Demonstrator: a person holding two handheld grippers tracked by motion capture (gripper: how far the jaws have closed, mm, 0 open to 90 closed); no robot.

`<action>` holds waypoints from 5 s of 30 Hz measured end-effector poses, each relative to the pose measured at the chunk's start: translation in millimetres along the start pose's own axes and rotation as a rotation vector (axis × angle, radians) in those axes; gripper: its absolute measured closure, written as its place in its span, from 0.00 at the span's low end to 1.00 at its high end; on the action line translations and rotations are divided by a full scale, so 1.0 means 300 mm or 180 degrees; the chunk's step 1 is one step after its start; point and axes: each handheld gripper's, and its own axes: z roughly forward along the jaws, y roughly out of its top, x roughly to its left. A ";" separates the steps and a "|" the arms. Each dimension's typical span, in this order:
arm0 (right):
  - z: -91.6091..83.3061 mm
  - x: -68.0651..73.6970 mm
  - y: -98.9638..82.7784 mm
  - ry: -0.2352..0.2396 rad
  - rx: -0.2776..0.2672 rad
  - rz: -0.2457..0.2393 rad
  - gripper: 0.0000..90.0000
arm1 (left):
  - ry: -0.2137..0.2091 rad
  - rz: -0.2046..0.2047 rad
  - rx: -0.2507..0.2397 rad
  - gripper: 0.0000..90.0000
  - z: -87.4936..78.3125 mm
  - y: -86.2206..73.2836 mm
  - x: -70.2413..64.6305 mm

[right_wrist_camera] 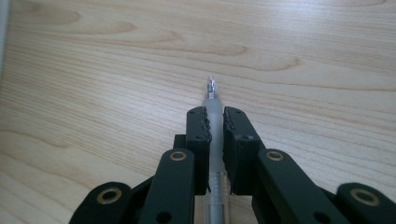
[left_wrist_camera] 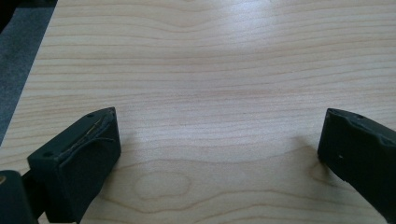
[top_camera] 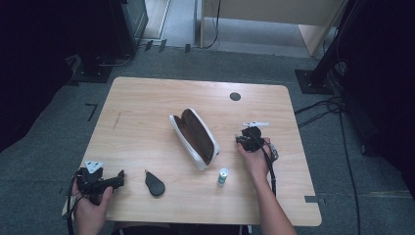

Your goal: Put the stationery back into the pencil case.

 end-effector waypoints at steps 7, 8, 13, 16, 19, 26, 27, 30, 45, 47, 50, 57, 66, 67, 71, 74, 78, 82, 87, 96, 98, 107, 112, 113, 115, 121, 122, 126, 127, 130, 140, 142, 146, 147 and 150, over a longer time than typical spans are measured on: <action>-0.087 0.022 0.007 0.0146 -0.0322 -0.0029 0.91 | 0.0000 -0.0001 -0.0001 0.00 0.000 0.000 0.000; -0.087 0.022 0.007 0.0146 -0.0322 -0.0029 0.91 | 0.0000 0.0001 0.0000 0.00 0.000 0.000 0.000; -0.155 0.051 0.033 0.0282 -0.0559 -0.0015 0.91 | 0.0000 -0.0001 -0.0001 0.00 0.000 0.000 0.000; -0.205 0.079 0.057 0.0380 -0.0687 -0.0026 0.91 | 0.0000 0.0000 0.0000 0.00 0.000 0.000 0.000; -0.244 0.114 0.081 0.0470 -0.0793 -0.0081 0.91 | 0.0000 -0.0001 -0.0001 0.00 0.000 0.000 0.000; -0.316 0.214 0.141 0.0746 -0.0957 -0.0220 0.91 | 0.0002 -0.0002 -0.0005 0.00 0.000 0.000 0.000; -0.320 0.229 0.149 0.0773 -0.0964 -0.0244 0.91 | 0.0002 0.0000 -0.0003 0.00 0.000 0.000 0.000; -0.322 0.271 0.168 0.0849 -0.0975 -0.0316 0.91 | 0.0001 -0.0001 -0.0004 0.00 0.000 0.000 0.000; -0.302 0.368 0.210 0.1183 -0.1109 -0.0470 0.91 | 0.0001 -0.0004 -0.0006 0.00 0.000 0.000 0.000; -0.298 0.372 0.211 0.1177 -0.1109 -0.0489 0.91 | 0.0001 0.0002 -0.0001 0.00 0.000 0.000 0.000; -0.289 0.374 0.215 0.1225 -0.1104 -0.0498 0.90 | 0.0001 0.0000 -0.0004 0.00 0.000 0.000 0.000; -0.272 0.378 0.212 0.1191 -0.1063 -0.0542 0.90 | 0.0000 -0.0001 -0.0005 0.00 0.000 0.000 0.000; -0.259 0.394 0.209 0.1245 -0.1078 -0.0591 0.90 | 0.0001 0.0002 -0.0003 0.00 0.000 0.000 0.000; -0.259 0.394 0.209 0.1245 -0.1078 -0.0591 0.90 | 0.0001 -0.0002 -0.0007 0.00 0.001 0.000 0.000; -0.247 0.401 0.206 0.1240 -0.1050 -0.0606 0.89 | 0.0001 0.0000 -0.0007 0.00 0.001 0.000 0.000; -0.242 0.403 0.198 0.1247 -0.1031 -0.0627 0.89 | 0.0001 0.0000 -0.0006 0.00 0.001 0.000 0.000; -0.233 0.406 0.184 0.1214 -0.0980 -0.0707 0.90 | 0.0001 0.0002 -0.0005 0.00 0.001 0.000 0.000; -0.228 0.406 0.171 0.1207 -0.0967 -0.0747 0.91 | 0.0000 -0.0002 -0.0006 0.00 0.001 0.000 0.000; -0.236 0.402 0.152 0.1178 -0.0938 -0.0801 0.91 | 0.0002 0.0001 -0.0002 0.00 0.000 0.000 0.000; -0.229 0.403 0.111 0.1091 -0.0699 -0.0923 0.91 | 0.0003 0.0009 0.0006 0.00 0.000 0.000 0.001; -0.215 0.403 0.107 0.1079 -0.0657 -0.0918 0.91 | 0.0001 0.0002 -0.0001 0.00 0.000 0.000 0.000; -0.194 0.413 0.119 0.1046 -0.0566 -0.0926 0.93 | 0.0002 -0.0002 -0.0006 0.00 0.001 0.000 0.000; -0.186 0.415 0.120 0.1015 -0.0592 -0.0917 0.89 | 0.0002 0.0000 -0.0005 0.00 0.000 0.000 0.000; -0.186 0.415 0.120 0.1015 -0.0592 -0.0917 0.89 | 0.0002 0.0000 -0.0004 0.00 0.000 0.000 0.000; -0.190 0.414 0.119 0.1009 -0.0607 -0.0905 0.89 | 0.0001 -0.0003 -0.0007 0.00 0.001 0.000 0.000; -0.217 0.396 0.119 0.0934 -0.0724 -0.0857 0.88 | 0.0002 0.0000 0.0000 0.00 0.000 0.000 0.000; -0.223 0.390 0.120 0.0921 -0.0765 -0.0836 0.88 | 0.0002 -0.0001 0.0000 0.00 0.000 0.000 0.000; -0.238 0.367 0.126 0.0851 -0.0884 -0.0730 0.85 | 0.0002 -0.0004 -0.0007 0.00 0.001 0.000 0.000; -0.238 0.362 0.128 0.0833 -0.0890 -0.0718 0.85 | 0.0002 -0.0005 -0.0007 0.00 0.001 0.000 0.000; -0.230 0.354 0.131 0.0812 -0.0909 -0.0672 0.83 | 0.0001 -0.0001 -0.0007 0.00 0.000 0.000 0.000; -0.174 0.337 0.177 0.0938 -0.0856 -0.0356 0.82 | 0.0001 0.0000 -0.0002 0.00 0.000 0.000 0.000; -0.164 0.337 0.181 0.0974 -0.0819 -0.0318 0.83 | 0.0001 0.0004 -0.0001 0.00 0.000 0.000 0.000; -0.155 0.339 0.185 0.1019 -0.0799 -0.0308 0.86 | 0.0001 0.0000 -0.0002 0.00 0.000 0.000 0.000; -0.154 0.341 0.186 0.1024 -0.0799 -0.0300 0.86 | 0.0001 0.0000 -0.0004 0.00 0.000 0.000 0.000; -0.151 0.340 0.191 0.1026 -0.0800 -0.0270 0.86 | 0.0001 0.0000 -0.0002 0.00 0.000 0.000 0.000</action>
